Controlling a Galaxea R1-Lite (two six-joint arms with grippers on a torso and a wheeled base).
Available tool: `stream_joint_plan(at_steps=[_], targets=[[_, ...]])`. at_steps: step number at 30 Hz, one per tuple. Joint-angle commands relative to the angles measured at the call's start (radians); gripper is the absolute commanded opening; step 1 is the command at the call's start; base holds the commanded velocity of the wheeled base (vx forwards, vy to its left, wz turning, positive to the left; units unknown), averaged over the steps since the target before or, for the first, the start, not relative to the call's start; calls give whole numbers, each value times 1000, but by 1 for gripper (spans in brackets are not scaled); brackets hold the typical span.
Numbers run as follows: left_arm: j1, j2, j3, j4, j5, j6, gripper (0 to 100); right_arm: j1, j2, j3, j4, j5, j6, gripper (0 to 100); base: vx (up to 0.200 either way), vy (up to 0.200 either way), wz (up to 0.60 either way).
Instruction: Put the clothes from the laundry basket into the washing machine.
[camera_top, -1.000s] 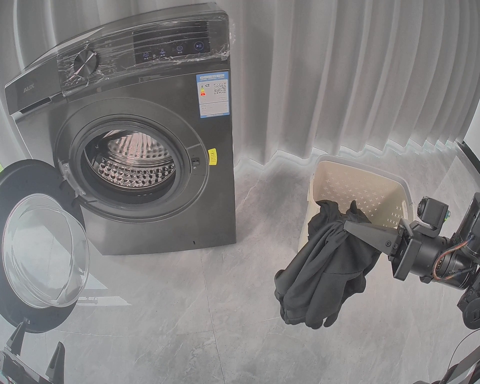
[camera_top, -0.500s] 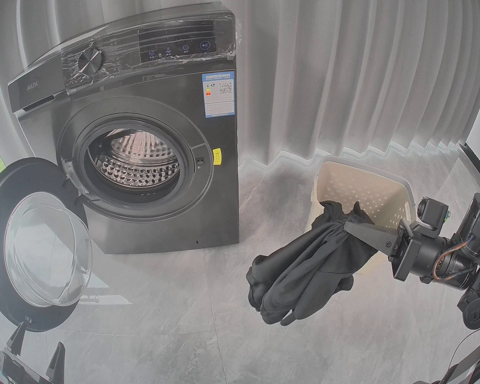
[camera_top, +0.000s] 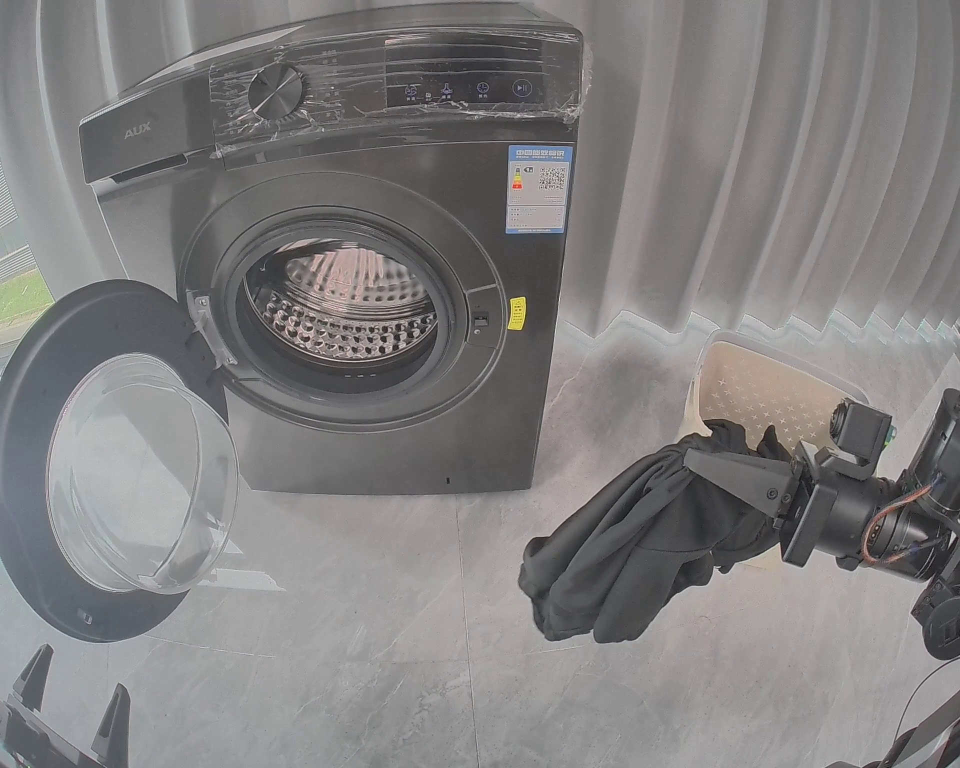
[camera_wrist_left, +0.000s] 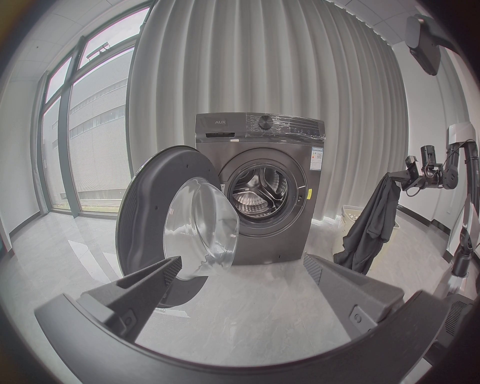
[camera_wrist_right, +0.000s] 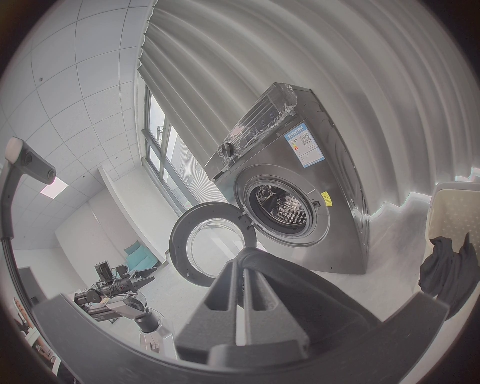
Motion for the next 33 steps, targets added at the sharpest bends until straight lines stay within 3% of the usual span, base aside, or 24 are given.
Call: stream_joint_plan(at_steps=[1, 24, 33], targets=[[0, -15, 18, 0, 0, -1, 100, 1, 1, 1, -1, 1, 0, 0, 0, 0, 0], [0, -15, 18, -2, 0, -4, 100, 35, 18, 27, -1, 1, -5, 0, 0, 0, 0], [0, -15, 18, -2, 2, -4, 100, 66, 35, 17, -2, 4, -60, 0, 0, 0, 0]])
